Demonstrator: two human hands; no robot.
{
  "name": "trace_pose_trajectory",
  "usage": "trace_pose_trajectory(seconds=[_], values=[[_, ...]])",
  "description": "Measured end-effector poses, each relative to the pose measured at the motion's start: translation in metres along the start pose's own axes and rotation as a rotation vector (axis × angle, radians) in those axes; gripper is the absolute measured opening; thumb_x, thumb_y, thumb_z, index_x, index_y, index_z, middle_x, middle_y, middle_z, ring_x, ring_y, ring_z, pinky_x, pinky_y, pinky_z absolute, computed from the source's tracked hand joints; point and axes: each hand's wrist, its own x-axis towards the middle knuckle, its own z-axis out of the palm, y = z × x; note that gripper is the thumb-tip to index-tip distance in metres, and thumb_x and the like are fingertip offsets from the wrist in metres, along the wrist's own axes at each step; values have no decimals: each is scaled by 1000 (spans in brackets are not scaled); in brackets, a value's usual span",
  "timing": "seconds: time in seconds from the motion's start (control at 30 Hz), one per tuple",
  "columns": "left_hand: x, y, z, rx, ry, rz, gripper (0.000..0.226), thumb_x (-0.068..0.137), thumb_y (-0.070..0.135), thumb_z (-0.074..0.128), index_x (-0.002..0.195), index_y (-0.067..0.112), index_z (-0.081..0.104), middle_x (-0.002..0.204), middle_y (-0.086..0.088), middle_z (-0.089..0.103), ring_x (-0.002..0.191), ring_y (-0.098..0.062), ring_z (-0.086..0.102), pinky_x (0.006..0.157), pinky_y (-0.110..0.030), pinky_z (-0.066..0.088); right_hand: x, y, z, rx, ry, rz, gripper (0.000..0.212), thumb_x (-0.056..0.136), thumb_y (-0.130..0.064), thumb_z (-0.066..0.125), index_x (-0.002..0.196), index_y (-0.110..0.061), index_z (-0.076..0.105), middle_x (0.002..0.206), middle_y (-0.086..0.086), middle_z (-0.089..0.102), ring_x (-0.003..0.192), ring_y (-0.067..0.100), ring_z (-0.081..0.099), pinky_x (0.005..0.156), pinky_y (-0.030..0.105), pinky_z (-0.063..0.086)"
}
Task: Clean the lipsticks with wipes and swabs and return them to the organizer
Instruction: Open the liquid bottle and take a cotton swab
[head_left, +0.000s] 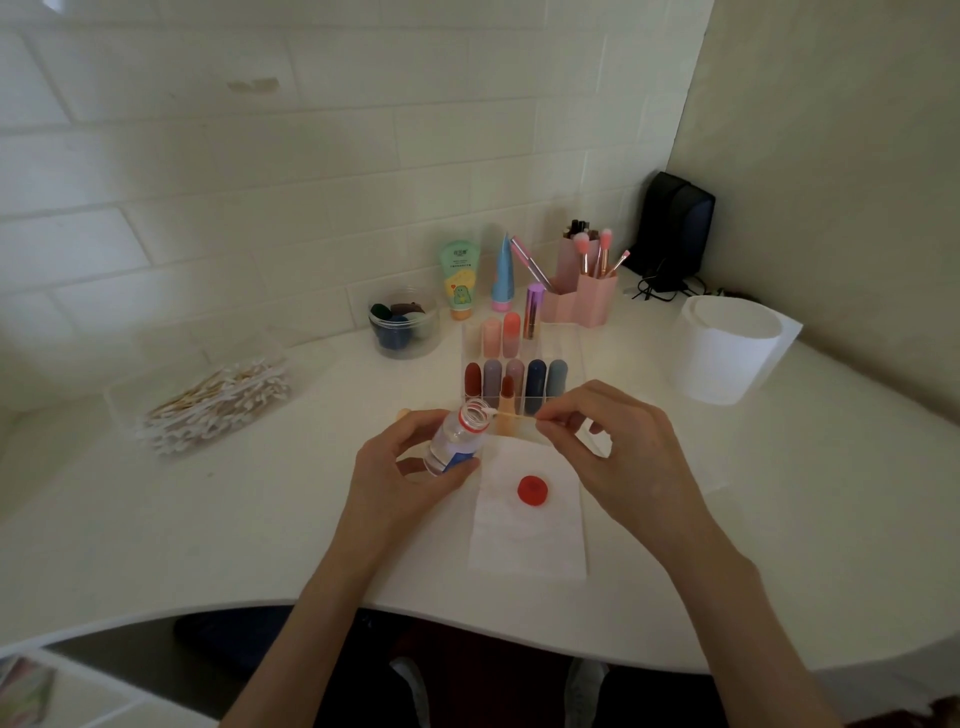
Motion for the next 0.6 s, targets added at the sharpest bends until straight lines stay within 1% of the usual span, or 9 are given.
trace_pose_trajectory(seconds=[0.07, 0.13, 0.23, 0.33, 0.5, 0.6], values=[[-1, 0, 0, -1, 0, -4, 47, 81, 25, 85, 124, 24, 68, 117, 11, 72, 108, -7, 66, 85, -19, 57, 0, 0, 0, 12, 11, 4, 5, 91, -18, 76, 95, -20, 75, 88, -11, 68, 76, 6, 62, 72, 18, 49], [-1, 1, 0, -3, 0, -3, 47, 81, 25, 85, 124, 25, 68, 117, 14, 71, 108, -6, 66, 84, -16, 56, 0, 0, -1, 28, 18, 10, 5, 91, -19, 75, 96, -20, 75, 88, -13, 67, 77, 6, 62, 72, 17, 48], [-1, 2, 1, -3, 1, -6, 47, 81, 26, 85, 124, 25, 68, 117, 14, 71, 108, -4, 65, 84, -15, 55, 0, 0, -1, 20, -11, 12, 4, 92, -19, 74, 96, -21, 75, 88, -14, 66, 78, 5, 62, 73, 18, 49], [0, 2, 1, -1, -4, -15, 47, 81, 27, 84, 125, 26, 68, 117, 15, 71, 108, -2, 65, 85, -13, 54, -1, -1, -1, 14, -28, 22, 4, 93, -21, 72, 97, -22, 74, 88, -14, 67, 77, 5, 61, 73, 15, 48], [-1, 2, 0, 6, 5, -14, 47, 80, 26, 85, 124, 26, 67, 116, 15, 71, 107, -1, 65, 85, -13, 54, -3, -3, 3, -14, -45, 34, 5, 92, -20, 74, 97, -20, 75, 89, -10, 67, 78, 7, 60, 72, 17, 48], [-1, 2, 0, 8, 1, -8, 49, 79, 24, 85, 125, 25, 67, 116, 14, 71, 106, -2, 66, 85, -16, 55, -4, -3, 4, 7, -53, 64, 6, 92, -22, 74, 97, -21, 76, 89, -12, 67, 78, 6, 60, 72, 14, 44]])
